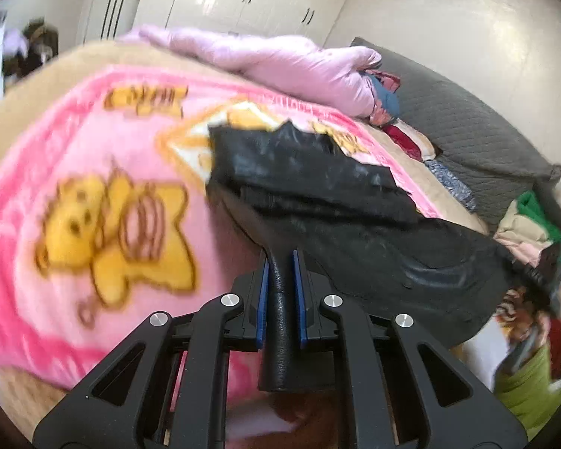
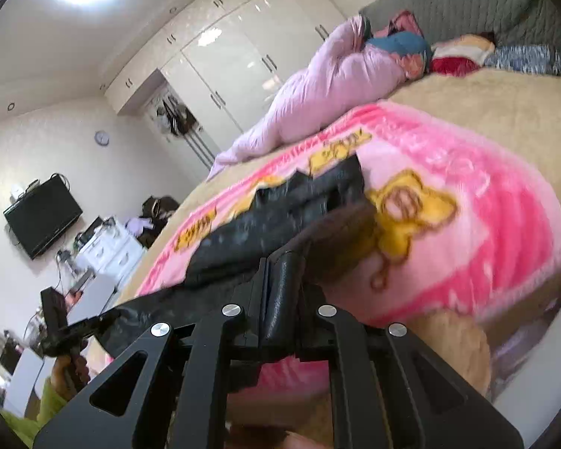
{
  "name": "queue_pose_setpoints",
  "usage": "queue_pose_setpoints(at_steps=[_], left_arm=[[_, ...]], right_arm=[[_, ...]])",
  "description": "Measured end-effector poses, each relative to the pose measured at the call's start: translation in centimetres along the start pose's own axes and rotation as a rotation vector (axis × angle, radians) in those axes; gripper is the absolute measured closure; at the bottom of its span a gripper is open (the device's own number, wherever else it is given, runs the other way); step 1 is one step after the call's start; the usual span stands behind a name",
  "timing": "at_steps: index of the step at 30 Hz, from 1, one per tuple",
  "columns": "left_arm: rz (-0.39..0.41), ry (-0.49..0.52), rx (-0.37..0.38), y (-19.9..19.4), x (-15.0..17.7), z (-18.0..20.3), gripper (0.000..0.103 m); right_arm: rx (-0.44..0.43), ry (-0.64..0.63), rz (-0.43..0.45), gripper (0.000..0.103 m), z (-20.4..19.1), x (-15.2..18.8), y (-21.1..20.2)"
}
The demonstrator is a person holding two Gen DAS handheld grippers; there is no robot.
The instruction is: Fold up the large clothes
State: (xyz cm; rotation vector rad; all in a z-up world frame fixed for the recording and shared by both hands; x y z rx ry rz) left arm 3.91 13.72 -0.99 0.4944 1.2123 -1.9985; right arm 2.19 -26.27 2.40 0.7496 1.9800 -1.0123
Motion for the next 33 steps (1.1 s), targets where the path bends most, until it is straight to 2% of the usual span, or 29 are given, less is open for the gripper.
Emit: queue_pose_setpoints(at_steps=[1, 9, 18, 24, 33], left_arm=[[0.016, 0.021, -0.012, 0.1, -0.6, 0.3, 0.098], [0.089, 0.008, 0.009, 0.5, -6.1, 2.1, 0.097], [0.112, -0.012, 0.017, 3.6, -11.3, 2.7, 0.097], [0.110, -0.059, 0.008, 7.0, -14.7, 2.4, 0.097], [0.068, -0.108, -0.051, 11.9, -17.7, 0.6, 0.097]], right_arm=[[0.003, 0.000, 0.017, 0.094, 0.0, -1.0, 0.3], [-0.006, 0.024, 0.075, 0.094, 0.0, -6.8, 3.4], [0.006, 0.072, 0.097, 0.094, 1.7, -11.1, 8.0], [0.033, 0.124, 0.081, 0.094, 3.5, -13.9, 12.5], [0.146, 0.131, -0.006, 0.093, 6.0, -15.7, 18.8]])
Point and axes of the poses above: each gripper's, at about its wrist camera, not at the fingertips, and y roughly the way its jaws point, z to its right, x to its underside, the point moved 7 cm from there along y, roughly the way its jaws point, and after that the axes turned 13 degrees about -y, right-handed, at the moved point
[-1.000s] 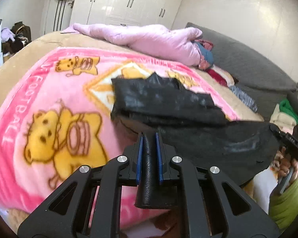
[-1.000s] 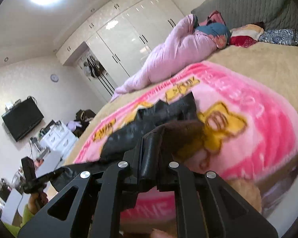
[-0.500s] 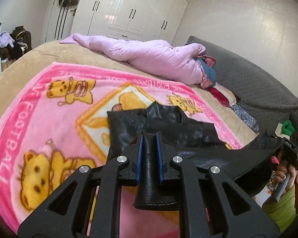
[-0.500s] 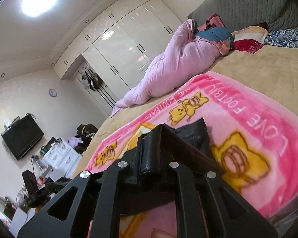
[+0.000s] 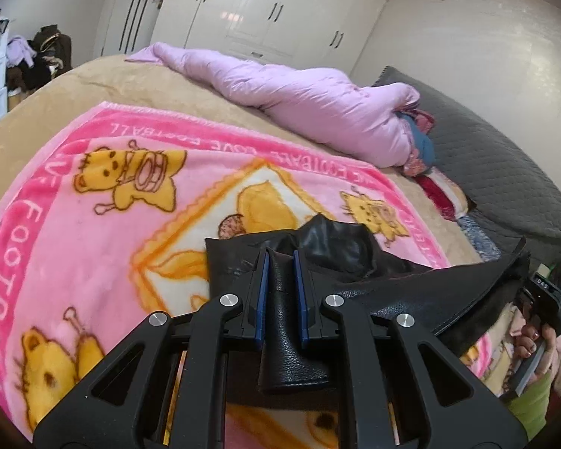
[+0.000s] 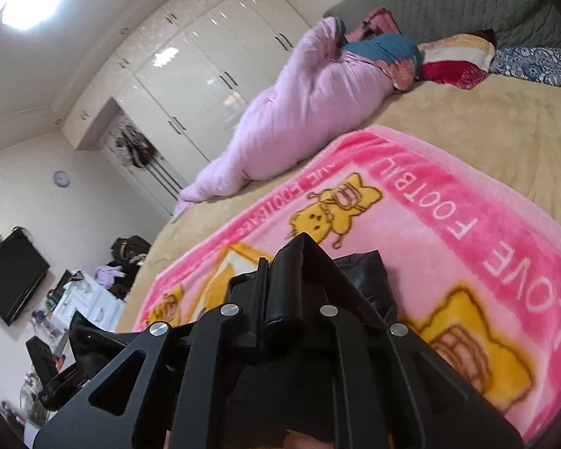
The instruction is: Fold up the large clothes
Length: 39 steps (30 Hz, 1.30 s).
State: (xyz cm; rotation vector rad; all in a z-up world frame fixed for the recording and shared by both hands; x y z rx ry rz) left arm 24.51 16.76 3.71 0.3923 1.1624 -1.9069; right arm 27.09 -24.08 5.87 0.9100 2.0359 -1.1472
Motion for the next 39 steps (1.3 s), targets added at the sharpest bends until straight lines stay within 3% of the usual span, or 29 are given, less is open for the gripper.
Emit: queue_pose_setpoints(at_steps=[10, 18, 20, 22, 23, 24, 25, 28, 34, 39], left_arm=[[-0.041, -0.010, -0.053, 4.1, 0.4, -1.2, 0.095], [-0.037, -0.037, -0.059, 6.5, 0.6, -1.9, 0.092], [-0.028, -0.051, -0.047, 6.7, 0.8, -2.0, 0.090], [-0.003, -0.065, -0.031, 6.5, 0.9, -2.0, 0.082], [0.027, -0.064, -0.041, 6.2, 0.7, -2.1, 0.071], [0.048, -0.065, -0.046, 6.0, 0.5, -2.0, 0.066], [0.061, -0.067, -0.042, 5.7, 0.4, -2.0, 0.066], [0.072, -0.072, -0.038, 5.4, 0.1, -2.2, 0.066], [0.058, -0.061, -0.076, 5.6, 0.9, -3.1, 0.060], [0.015, -0.085, -0.110, 6.8, 2.6, -4.6, 0.049]], right_arm=[[0.080, -0.004, -0.070, 0.092, 3.0, 1.8, 5.2], [0.076, 0.004, -0.115, 0.089, 4.7, 3.1, 7.4], [0.063, -0.008, -0.125, 0.083, 4.8, 3.3, 7.7], [0.039, -0.003, -0.127, 0.078, 5.0, 3.4, 7.9], [0.029, -0.004, -0.127, 0.074, 5.0, 3.4, 7.8], [0.018, -0.005, -0.125, 0.072, 4.9, 3.3, 7.8], [0.007, -0.009, -0.120, 0.066, 4.9, 3.2, 7.8], [0.058, -0.040, -0.089, 0.034, 5.0, 2.9, 7.2], [0.200, -0.131, -0.059, 0.027, 6.4, 2.3, 5.9], [0.236, -0.259, -0.173, 0.027, 5.7, 4.4, 8.3]])
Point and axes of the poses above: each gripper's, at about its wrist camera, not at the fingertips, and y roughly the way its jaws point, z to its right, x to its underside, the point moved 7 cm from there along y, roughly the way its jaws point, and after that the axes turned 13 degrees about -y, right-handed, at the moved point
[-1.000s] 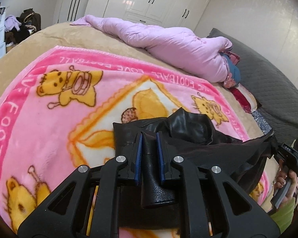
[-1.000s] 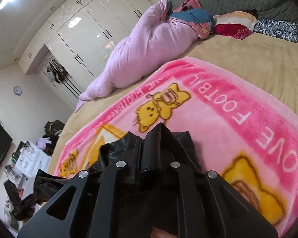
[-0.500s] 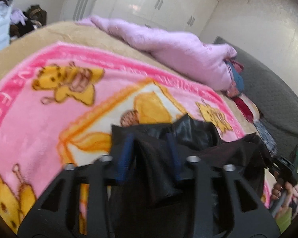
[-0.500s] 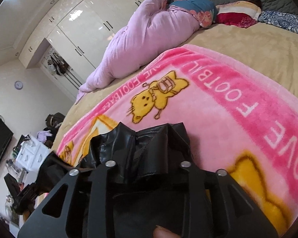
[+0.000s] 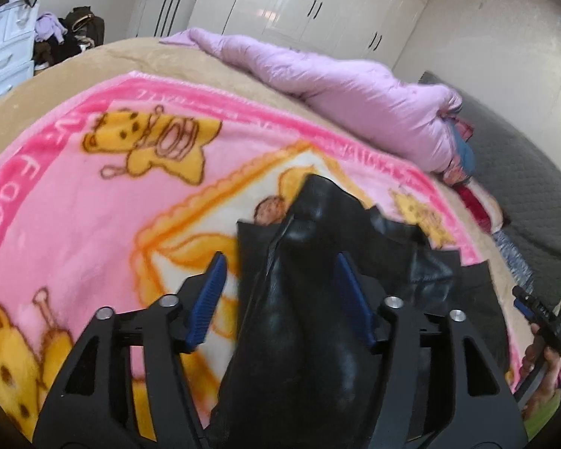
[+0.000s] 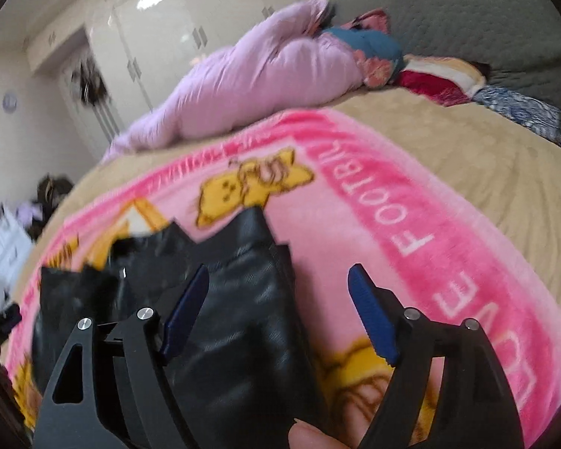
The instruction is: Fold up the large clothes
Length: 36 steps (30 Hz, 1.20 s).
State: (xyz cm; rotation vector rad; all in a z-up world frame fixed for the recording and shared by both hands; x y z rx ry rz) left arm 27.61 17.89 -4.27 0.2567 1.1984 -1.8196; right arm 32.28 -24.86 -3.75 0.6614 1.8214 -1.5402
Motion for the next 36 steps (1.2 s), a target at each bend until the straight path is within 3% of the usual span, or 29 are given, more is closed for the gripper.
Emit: queue_pose_setpoints(at_steps=[6, 7, 8, 10, 11, 12, 14, 17, 19, 23, 33, 36], left_arm=[[-0.098, 0.032, -0.036, 3.3, 1.6, 0.3, 0.048], [-0.097, 0.053, -0.043, 3.6, 1.6, 0.7, 0.048], [-0.092, 0.072, -0.048, 3.8, 1.6, 1.1, 0.048], [-0.076, 0.130, -0.069, 4.3, 1.6, 2.1, 0.058], [-0.068, 0.151, -0.084, 4.5, 1.6, 2.3, 0.076], [-0.061, 0.174, -0.093, 4.7, 1.5, 2.5, 0.086], [-0.062, 0.171, -0.074, 4.8, 1.3, 2.6, 0.094], [-0.019, 0.136, -0.023, 3.3, -0.4, 2.6, 0.098], [0.010, 0.122, 0.022, 2.0, -1.8, 3.2, 0.098], [0.056, 0.143, 0.012, 1.8, -3.2, 4.6, 0.098], [0.016, 0.134, -0.110, 7.2, -3.1, 2.9, 0.095], [-0.010, 0.121, -0.140, 8.6, -2.3, 1.8, 0.091]], right_arm=[[0.058, -0.120, -0.081, 0.027, -1.9, 0.4, 3.5], [0.057, -0.123, -0.100, 0.032, -2.0, 0.5, 4.2], [0.047, -0.115, -0.108, 0.047, -2.1, 0.6, 4.7], [0.040, -0.079, -0.119, 0.067, -1.7, 0.7, 5.4], [0.051, -0.069, -0.115, 0.081, -1.5, 0.7, 5.3], [0.052, -0.055, -0.107, 0.086, -1.2, 0.6, 5.2], [0.018, 0.006, -0.080, 0.093, -0.6, 0.2, 4.3], [-0.033, 0.099, -0.003, 0.094, 0.5, -1.2, 2.1], [-0.115, 0.194, 0.042, 0.094, 1.2, -2.3, 0.9], [-0.103, 0.229, 0.070, 0.094, 1.8, -3.9, 1.2], [-0.012, 0.191, -0.037, 0.094, 2.1, -3.4, 7.2], [0.044, 0.174, -0.120, 0.089, 2.6, -1.8, 9.4]])
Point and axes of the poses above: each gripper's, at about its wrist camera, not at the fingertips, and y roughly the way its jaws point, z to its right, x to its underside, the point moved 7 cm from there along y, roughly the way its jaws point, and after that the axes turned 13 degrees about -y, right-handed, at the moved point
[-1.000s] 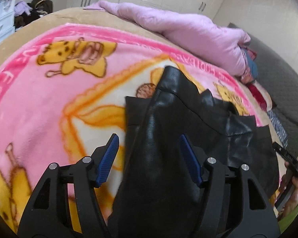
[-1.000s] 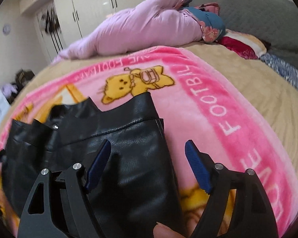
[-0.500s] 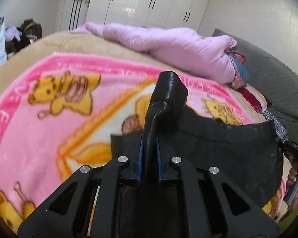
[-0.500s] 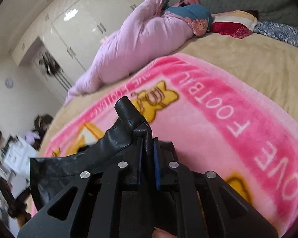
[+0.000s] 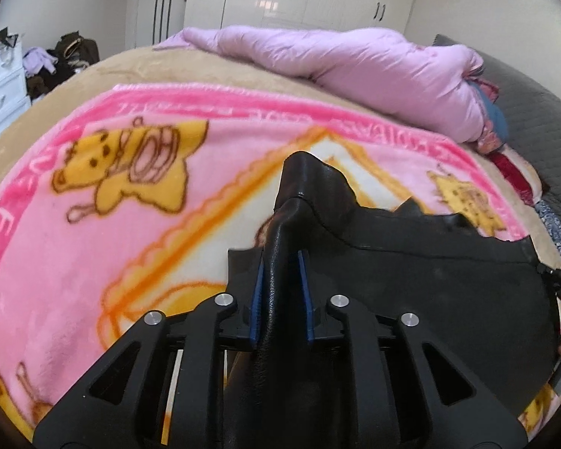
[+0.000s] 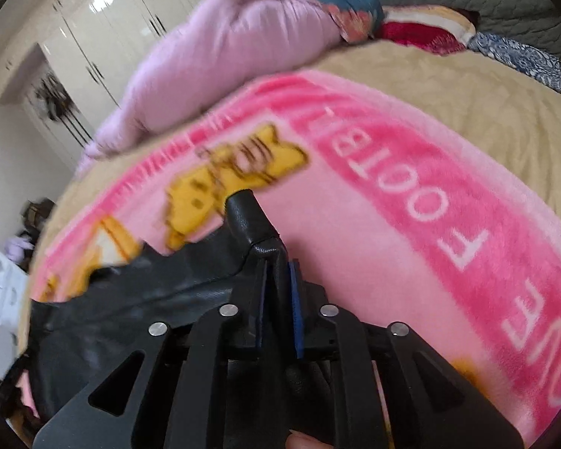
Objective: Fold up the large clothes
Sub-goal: 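Open both tools and release the folded jacket onto the blanket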
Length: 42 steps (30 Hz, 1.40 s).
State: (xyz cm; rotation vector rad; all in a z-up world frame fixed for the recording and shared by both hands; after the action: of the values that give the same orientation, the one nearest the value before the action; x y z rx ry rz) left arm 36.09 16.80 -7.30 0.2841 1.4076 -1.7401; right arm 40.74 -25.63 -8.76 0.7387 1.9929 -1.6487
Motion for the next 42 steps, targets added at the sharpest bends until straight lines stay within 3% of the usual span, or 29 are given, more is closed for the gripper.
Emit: queue_pose_setpoints(at_steps=[8, 11, 13, 15, 16, 21, 25, 27, 33, 35, 42], left_arm=[[-0.028, -0.067, -0.004, 1.9, 1.7, -2.1, 0.073], [-0.026, -0.079, -0.004, 1.7, 1.7, -2.3, 0.067], [-0.025, -0.088, -0.011, 1.5, 1.7, -2.5, 0.062], [-0.016, -0.100, -0.025, 0.7, 1.7, -2.7, 0.049], [-0.008, -0.096, -0.025, 0.2, 1.7, -2.7, 0.047], [0.019, -0.063, -0.039, -2.1, 1.9, -2.2, 0.029], [0.020, -0.064, -0.033, -3.1, 1.8, -1.6, 0.026], [0.025, -0.048, -0.040, -3.6, 1.8, -1.1, 0.018], [0.035, -0.011, -0.048, -5.1, 1.9, 0.2, 0.018], [0.039, -0.006, -0.047, -5.5, 1.9, 0.5, 0.009], [0.057, 0.009, -0.020, -7.7, 2.1, 1.8, 0.009]], right_arm=[[0.050, -0.050, -0.013, 0.079, 0.1, 1.4, 0.9], [0.076, -0.041, -0.026, 0.069, 0.5, 1.6, 1.1], [0.098, -0.022, -0.041, 0.055, 0.9, 1.9, 1.0], [0.096, -0.001, -0.059, 0.048, 1.4, 2.2, 0.9], [0.102, 0.010, -0.066, 0.041, 1.7, 2.3, 0.8], [0.114, 0.034, -0.073, 0.030, 2.5, 2.6, -0.5], [0.120, 0.026, -0.062, 0.028, 2.6, 2.7, -1.6], [0.115, 0.022, -0.057, 0.022, 2.7, 2.9, -2.2], [0.087, 0.036, -0.042, 0.017, 3.2, 3.4, -4.1], [0.082, 0.042, -0.025, 0.016, 3.4, 3.4, -4.9], [0.112, 0.041, 0.042, 0.013, 3.8, 3.1, -7.7]])
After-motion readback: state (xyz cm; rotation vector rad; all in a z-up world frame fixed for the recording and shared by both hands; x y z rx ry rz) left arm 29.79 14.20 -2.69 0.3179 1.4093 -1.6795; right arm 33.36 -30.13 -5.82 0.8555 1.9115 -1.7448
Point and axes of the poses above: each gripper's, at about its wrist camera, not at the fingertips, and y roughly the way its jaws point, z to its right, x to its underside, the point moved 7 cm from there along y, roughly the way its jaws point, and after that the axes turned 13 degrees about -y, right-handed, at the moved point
